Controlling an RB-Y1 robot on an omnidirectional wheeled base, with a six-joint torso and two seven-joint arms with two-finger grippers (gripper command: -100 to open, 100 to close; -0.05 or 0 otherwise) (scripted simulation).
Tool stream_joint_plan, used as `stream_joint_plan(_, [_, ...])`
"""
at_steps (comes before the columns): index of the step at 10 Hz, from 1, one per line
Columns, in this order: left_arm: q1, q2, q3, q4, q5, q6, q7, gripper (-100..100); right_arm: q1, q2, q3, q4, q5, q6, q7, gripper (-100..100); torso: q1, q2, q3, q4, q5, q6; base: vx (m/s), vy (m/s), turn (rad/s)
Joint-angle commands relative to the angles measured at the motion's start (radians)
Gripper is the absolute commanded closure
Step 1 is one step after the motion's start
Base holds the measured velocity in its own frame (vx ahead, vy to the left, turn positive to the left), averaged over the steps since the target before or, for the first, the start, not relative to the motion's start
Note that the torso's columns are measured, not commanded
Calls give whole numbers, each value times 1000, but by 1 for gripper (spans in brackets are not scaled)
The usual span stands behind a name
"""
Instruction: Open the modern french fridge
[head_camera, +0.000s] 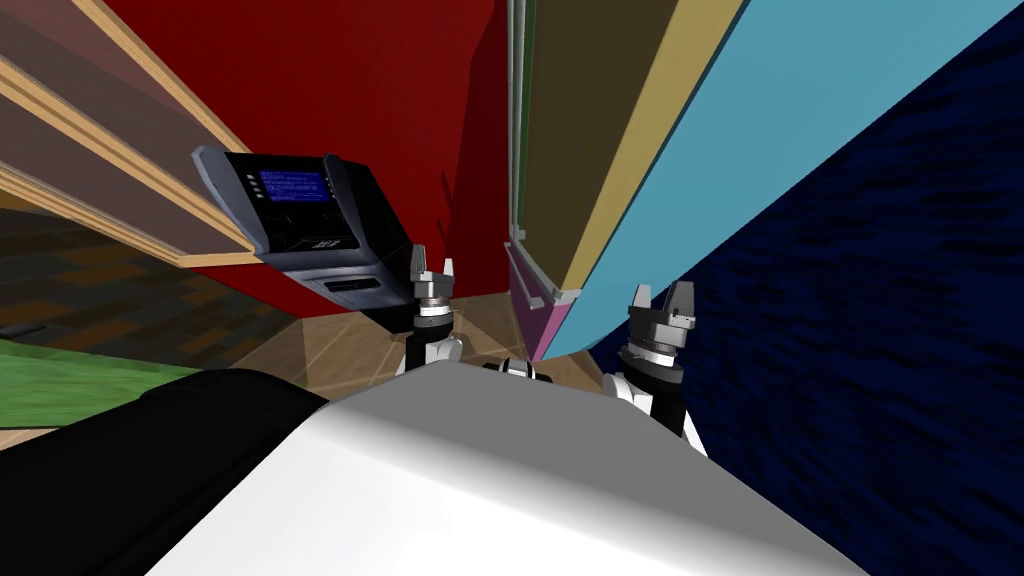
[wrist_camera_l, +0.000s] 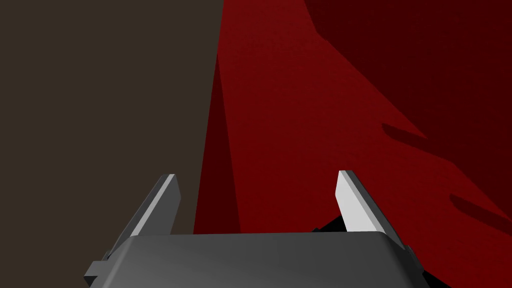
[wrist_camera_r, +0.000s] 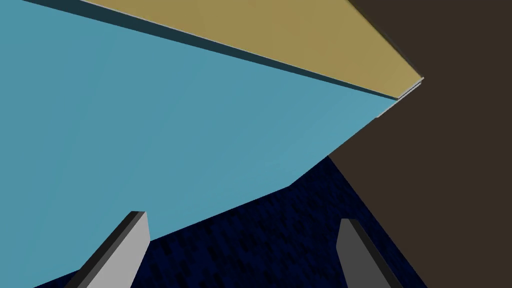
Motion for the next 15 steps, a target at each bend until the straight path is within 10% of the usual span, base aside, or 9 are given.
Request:
stream_joint_plan(1, [0,0,0,0,0,0,0,0,-15,-13,3,33,9,-15,76,-100,0,0,0,0,0,0,17,39,-30])
stream_joint_plan(15, [0,0,0,0,0,0,0,0,-95,-57,17,208,62,-99,444,-100,1,-1,0,0,0,0,20,37,-37])
